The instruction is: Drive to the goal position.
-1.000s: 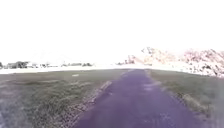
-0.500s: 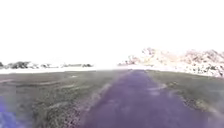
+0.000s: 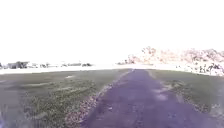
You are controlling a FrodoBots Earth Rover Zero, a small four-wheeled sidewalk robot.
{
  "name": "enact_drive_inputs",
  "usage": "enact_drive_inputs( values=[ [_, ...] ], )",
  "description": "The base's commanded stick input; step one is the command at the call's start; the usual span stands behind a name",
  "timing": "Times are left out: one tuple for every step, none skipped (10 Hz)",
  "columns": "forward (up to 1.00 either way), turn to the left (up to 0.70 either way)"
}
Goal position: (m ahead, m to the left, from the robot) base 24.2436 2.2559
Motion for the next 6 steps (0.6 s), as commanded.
enact_drive_inputs(
  values=[
    [0.70,-0.12],
    [0.70,-0.14],
    [0.70,-0.14],
    [0.70,-0.14],
    [0.70,-0.14],
    [0.70,-0.14]
  ],
)
